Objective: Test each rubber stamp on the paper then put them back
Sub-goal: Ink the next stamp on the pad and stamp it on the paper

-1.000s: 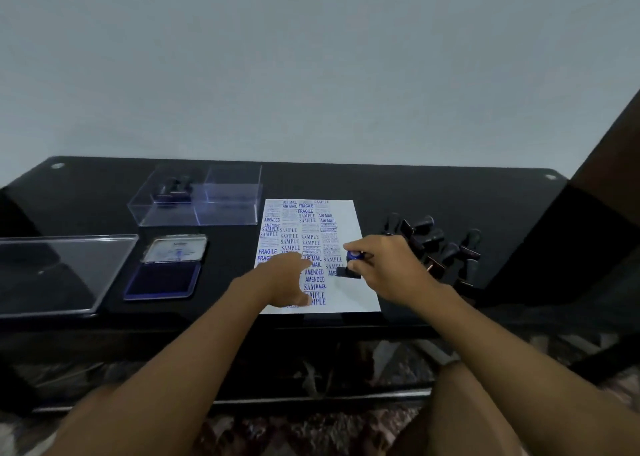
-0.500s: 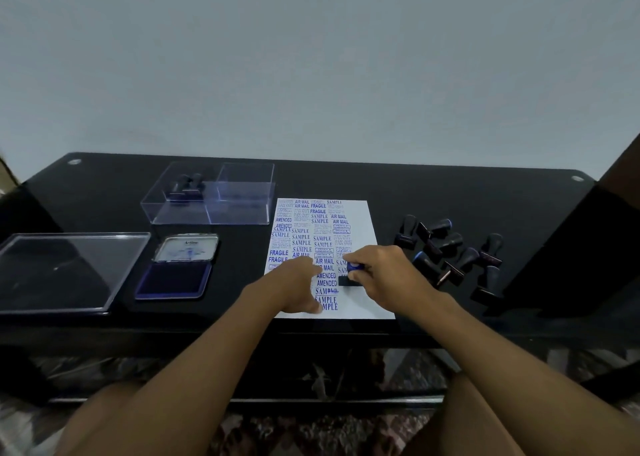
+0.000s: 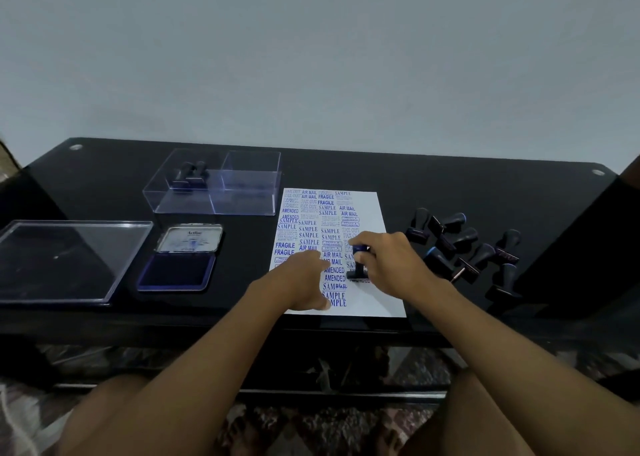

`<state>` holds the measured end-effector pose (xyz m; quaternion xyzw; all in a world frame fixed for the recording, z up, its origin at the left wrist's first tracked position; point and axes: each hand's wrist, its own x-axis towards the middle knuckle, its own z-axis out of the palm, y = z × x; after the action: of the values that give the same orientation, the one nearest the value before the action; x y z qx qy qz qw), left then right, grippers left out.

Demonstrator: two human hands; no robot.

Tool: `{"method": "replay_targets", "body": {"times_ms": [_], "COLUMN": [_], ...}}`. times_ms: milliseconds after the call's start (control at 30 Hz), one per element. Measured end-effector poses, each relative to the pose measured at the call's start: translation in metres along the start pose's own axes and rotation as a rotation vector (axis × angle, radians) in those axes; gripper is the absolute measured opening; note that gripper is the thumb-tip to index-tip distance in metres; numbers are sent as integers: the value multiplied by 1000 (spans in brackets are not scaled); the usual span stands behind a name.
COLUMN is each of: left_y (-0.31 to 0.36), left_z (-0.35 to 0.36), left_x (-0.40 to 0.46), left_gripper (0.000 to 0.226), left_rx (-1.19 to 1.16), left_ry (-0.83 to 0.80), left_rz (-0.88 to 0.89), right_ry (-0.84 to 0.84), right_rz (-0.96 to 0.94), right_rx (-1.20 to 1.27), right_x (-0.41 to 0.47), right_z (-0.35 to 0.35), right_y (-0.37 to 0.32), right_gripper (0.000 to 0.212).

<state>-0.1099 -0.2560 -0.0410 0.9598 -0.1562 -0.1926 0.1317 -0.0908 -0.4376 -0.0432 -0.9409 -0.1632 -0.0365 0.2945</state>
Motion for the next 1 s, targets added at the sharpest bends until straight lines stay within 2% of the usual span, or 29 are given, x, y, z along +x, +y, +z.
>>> {"method": "replay_targets", "body": {"times_ms": [200,333,500,733,900,1000], "left_y": [1,2,0,2,17,39], "left_z": [-1,-3,-11,-17,-20,-22], "left_x": [3,3,4,0,4,11], "left_gripper": [77,79,80,72,68,66], "left_rx": [1,9,-12,-30,-55,-59], "left_ry": [-2,-12,-32,24,69,80], "left_rz": [-9,-12,-15,-12,14,47], "right_ry": [79,22,189,216,232,251], "right_rz": [-45,4,50,71,154,174], "right_rx": [-38,-48,-29,-4,70,74], "right_x": [-27,-13,-7,-14,-25,-32], "right_z": [9,0,-20,-33,-45,-61], "right_y": [1,-1,-11,-12,-5,5], "right_gripper": [29,27,25,26,11,9]}}
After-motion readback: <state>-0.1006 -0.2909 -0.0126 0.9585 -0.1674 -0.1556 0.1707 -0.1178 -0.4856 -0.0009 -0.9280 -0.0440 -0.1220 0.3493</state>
